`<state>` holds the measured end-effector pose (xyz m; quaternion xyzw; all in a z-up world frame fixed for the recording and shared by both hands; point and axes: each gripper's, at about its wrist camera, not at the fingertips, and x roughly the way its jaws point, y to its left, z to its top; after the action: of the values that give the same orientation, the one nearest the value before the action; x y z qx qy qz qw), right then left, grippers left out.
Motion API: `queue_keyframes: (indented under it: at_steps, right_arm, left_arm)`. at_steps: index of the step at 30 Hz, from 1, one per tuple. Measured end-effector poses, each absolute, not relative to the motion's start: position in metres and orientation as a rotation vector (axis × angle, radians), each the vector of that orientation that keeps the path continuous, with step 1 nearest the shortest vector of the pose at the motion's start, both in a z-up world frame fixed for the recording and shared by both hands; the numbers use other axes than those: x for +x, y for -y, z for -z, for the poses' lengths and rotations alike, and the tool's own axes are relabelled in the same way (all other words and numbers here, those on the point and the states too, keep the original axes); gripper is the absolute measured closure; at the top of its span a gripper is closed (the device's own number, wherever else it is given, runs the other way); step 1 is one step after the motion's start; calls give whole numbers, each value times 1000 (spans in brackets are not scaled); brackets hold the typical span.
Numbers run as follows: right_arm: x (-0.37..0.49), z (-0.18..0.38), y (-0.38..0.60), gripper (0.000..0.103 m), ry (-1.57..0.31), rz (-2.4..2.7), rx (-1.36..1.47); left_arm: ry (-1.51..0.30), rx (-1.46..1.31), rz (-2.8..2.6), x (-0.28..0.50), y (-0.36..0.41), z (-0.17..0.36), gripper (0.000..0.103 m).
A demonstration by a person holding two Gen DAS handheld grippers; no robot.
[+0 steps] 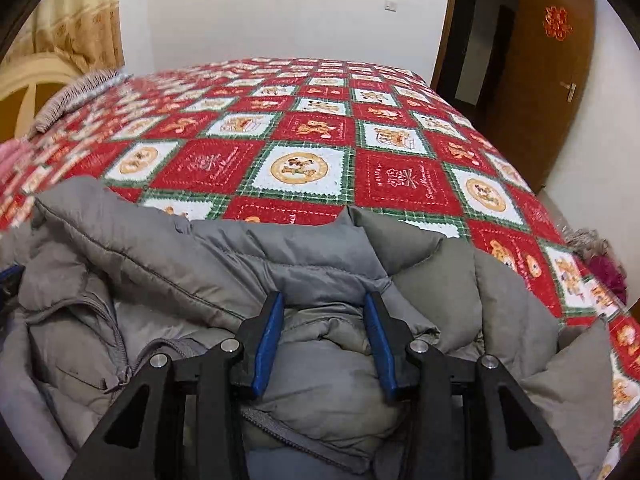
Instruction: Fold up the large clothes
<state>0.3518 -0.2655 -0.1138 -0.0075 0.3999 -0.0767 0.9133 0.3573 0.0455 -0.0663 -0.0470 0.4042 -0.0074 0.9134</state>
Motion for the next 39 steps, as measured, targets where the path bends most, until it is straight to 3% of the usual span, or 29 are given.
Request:
queue_keyframes:
  at_steps: [2,3,6,9,10,11,13,20,31,34,39]
  right_arm:
    - [350,113,270,60,-815,144,13]
    - [350,113,270,60,-813,143,17]
    - [351,113,265,60,-807,149,4]
    - [351,113,265,60,-804,146,8]
    - [351,113,264,60,-803,146,10]
    - [351,113,265,60,-801,144,14]
    - [351,113,266,60,-800,140,19]
    - [349,113,268,59,-796,134,24]
    - [350,73,273,59,-755,223,-12]
    - [367,102,283,58,-875,226,-23]
    - [365,115,288,54,-855,223,-12]
  left_arm:
    - [-771,-117,19,360,-44,39,8]
    - [-722,-110,28,364,-39,22,0]
    - [-673,18,45,395,-2,-8,0]
    - [-744,91,-11,430,18,12,1]
    - [-799,108,-61,442,20,32,5]
    - [-858,105,-98,446,17,49,23]
    - [-950,40,-111,440,3,80,39]
    - [-879,7,-142,407,-8,111,30]
    - [-857,29,-151,405,-4,113,30]
    - [-855,33,-150,405,-4,112,30]
    - [-854,45,-157,406,-3,113,30]
